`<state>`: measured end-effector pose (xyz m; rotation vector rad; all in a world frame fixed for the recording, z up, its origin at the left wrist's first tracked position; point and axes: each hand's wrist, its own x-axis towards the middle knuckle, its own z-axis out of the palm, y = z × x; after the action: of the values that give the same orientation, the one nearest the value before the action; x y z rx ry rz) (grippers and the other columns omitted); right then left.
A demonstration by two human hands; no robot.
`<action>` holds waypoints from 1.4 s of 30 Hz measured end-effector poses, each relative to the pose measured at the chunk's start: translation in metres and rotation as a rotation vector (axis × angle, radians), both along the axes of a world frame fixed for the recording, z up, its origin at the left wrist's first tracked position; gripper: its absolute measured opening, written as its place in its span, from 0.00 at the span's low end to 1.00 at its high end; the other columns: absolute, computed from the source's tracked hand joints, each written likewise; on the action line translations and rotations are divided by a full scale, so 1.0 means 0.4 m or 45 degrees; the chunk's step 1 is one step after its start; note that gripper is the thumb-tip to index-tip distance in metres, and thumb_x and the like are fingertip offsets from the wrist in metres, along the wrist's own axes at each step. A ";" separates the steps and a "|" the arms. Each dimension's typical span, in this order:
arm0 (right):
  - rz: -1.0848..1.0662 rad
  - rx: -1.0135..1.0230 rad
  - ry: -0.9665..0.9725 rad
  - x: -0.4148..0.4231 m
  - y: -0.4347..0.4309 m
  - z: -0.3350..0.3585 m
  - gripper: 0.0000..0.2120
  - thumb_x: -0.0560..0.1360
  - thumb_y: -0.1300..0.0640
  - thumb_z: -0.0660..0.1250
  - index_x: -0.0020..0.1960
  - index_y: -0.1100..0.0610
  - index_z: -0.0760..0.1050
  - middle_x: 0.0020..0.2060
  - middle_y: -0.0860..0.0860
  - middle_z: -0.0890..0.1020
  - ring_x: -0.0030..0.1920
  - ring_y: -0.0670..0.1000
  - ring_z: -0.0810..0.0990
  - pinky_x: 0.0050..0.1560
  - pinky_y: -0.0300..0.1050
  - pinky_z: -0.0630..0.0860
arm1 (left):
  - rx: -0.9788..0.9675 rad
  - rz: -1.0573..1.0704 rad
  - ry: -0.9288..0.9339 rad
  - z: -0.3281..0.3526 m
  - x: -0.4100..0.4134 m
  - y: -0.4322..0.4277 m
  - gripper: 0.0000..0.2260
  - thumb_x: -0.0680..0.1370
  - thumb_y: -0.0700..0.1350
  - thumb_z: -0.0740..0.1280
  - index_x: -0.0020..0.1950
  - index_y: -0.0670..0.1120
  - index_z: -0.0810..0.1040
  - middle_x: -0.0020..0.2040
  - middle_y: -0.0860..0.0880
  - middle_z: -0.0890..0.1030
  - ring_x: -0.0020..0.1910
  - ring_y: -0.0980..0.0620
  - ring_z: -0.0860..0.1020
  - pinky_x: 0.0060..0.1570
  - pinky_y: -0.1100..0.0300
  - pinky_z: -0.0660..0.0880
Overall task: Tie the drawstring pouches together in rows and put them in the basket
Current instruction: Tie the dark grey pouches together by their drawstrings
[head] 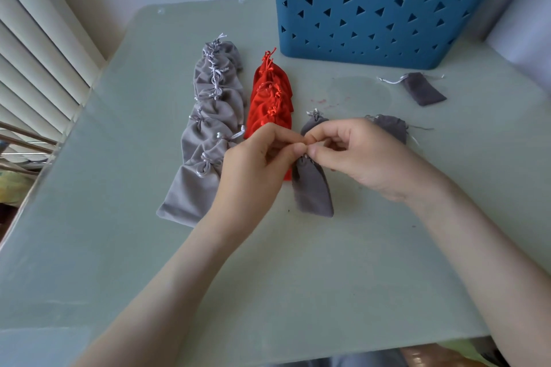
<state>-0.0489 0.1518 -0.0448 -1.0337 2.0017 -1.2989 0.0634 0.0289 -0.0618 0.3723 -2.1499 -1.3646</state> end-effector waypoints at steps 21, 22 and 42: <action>-0.079 -0.138 -0.002 0.011 -0.021 -0.006 0.09 0.78 0.65 0.64 0.42 0.54 0.76 0.35 0.48 0.82 0.36 0.43 0.79 0.42 0.38 0.76 | -0.691 0.102 0.033 -0.022 -0.014 -0.015 0.06 0.74 0.42 0.61 0.42 0.41 0.74 0.37 0.49 0.76 0.37 0.52 0.72 0.36 0.64 0.66; -0.075 -0.140 -0.004 0.011 -0.021 -0.005 0.11 0.78 0.66 0.63 0.42 0.53 0.76 0.35 0.46 0.82 0.37 0.43 0.80 0.43 0.36 0.76 | -0.724 0.116 0.039 -0.023 -0.015 -0.015 0.06 0.74 0.42 0.61 0.42 0.41 0.74 0.37 0.48 0.76 0.37 0.50 0.72 0.36 0.62 0.67; 0.110 -0.406 -0.067 0.006 -0.009 0.012 0.08 0.73 0.63 0.66 0.42 0.51 0.77 0.33 0.41 0.79 0.34 0.41 0.73 0.38 0.34 0.72 | -0.967 0.103 0.431 -0.007 0.002 -0.009 0.04 0.79 0.38 0.62 0.46 0.39 0.75 0.40 0.44 0.78 0.40 0.49 0.70 0.45 0.64 0.66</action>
<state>-0.0463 0.1483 -0.0399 -1.2009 1.7256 -1.6150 0.0641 0.0251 -0.0645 -0.0704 -2.1400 -0.4461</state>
